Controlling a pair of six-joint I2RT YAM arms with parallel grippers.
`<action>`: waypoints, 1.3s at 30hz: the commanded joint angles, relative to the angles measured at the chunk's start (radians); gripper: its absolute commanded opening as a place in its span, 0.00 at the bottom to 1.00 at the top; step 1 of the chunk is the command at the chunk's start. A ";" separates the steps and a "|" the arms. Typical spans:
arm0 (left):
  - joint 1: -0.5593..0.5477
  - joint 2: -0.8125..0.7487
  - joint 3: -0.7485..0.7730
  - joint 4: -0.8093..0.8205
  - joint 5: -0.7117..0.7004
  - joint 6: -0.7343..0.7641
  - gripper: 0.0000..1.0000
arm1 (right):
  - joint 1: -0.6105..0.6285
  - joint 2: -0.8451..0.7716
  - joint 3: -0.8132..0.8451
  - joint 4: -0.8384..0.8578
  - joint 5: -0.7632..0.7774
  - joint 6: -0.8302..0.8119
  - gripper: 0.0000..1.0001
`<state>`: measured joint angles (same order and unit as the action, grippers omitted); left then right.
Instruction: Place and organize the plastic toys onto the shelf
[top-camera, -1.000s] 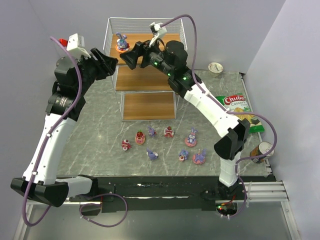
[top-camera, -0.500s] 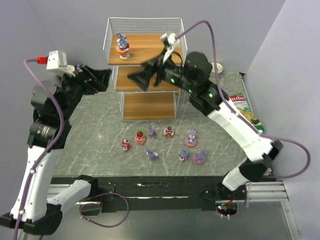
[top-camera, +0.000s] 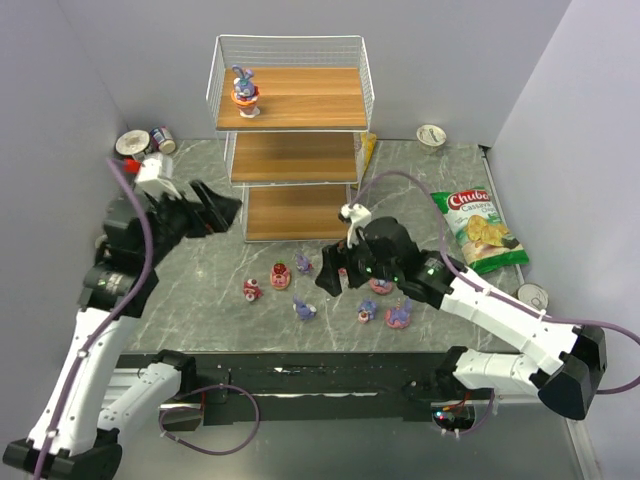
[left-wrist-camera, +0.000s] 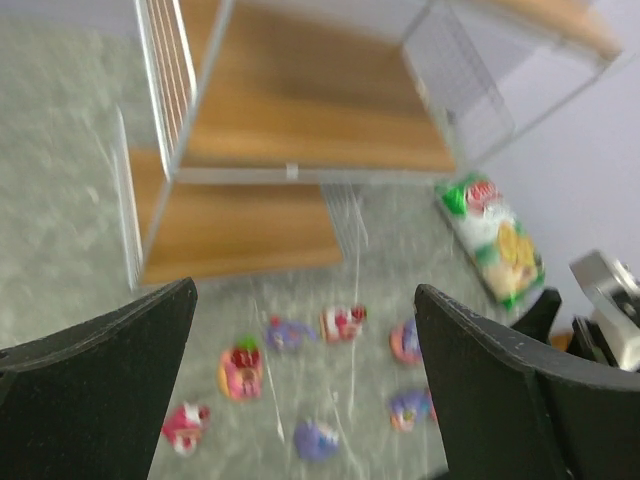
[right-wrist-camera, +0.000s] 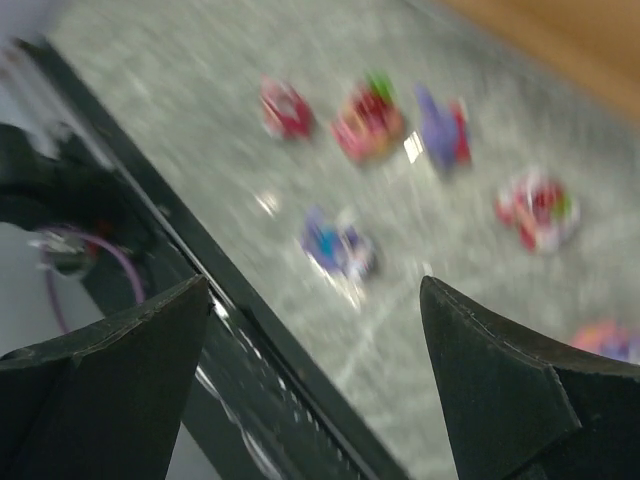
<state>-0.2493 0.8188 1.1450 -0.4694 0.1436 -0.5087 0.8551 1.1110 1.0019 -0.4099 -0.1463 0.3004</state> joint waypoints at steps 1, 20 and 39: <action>-0.010 -0.006 -0.181 0.046 0.168 -0.109 0.98 | -0.001 -0.056 -0.054 -0.001 0.139 0.155 0.91; -0.406 0.362 -0.189 -0.045 0.076 -0.439 0.85 | -0.085 0.012 -0.005 -0.308 0.232 0.417 0.91; -0.524 0.439 -0.258 -0.075 0.017 -0.596 0.61 | -0.157 -0.112 -0.121 -0.313 0.218 0.454 0.90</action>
<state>-0.7700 1.2621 0.9077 -0.5640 0.1738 -1.0588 0.7124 1.0374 0.8913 -0.7326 0.0593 0.7414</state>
